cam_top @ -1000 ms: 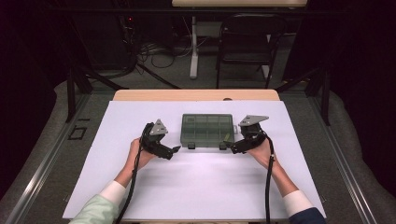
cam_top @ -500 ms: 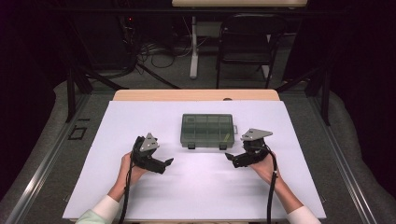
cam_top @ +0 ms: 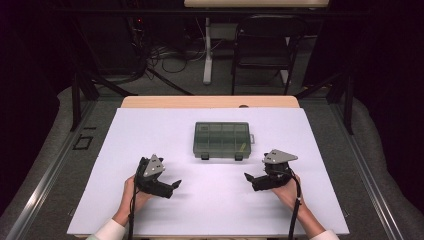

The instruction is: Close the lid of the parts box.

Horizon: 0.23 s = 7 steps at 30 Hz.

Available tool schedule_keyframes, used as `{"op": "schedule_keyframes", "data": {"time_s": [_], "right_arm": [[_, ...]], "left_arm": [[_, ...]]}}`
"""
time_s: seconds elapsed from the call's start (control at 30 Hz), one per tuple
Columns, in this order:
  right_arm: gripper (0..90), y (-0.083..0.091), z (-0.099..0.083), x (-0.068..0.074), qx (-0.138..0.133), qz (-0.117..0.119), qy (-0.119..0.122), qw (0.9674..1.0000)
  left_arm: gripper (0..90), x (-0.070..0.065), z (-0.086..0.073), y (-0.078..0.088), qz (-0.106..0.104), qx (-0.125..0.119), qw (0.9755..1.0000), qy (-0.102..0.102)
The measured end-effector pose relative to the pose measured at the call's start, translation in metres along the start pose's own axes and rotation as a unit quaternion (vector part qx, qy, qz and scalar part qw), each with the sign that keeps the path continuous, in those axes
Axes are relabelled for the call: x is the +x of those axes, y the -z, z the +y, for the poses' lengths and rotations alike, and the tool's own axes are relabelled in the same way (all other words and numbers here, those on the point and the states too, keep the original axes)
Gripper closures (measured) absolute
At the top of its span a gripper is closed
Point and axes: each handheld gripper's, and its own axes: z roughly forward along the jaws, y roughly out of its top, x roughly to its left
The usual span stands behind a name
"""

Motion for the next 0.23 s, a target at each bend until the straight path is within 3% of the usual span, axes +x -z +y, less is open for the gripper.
{"op": "schedule_keyframes", "data": {"time_s": [0.23], "right_arm": [[0.0, 0.0056, -0.0098, 0.0046, 0.001, -0.009, 0.004, 1.0]], "left_arm": [[0.0, -0.0032, -0.0081, 0.0043, 0.003, 0.003, 1.0, 0.002]]}}
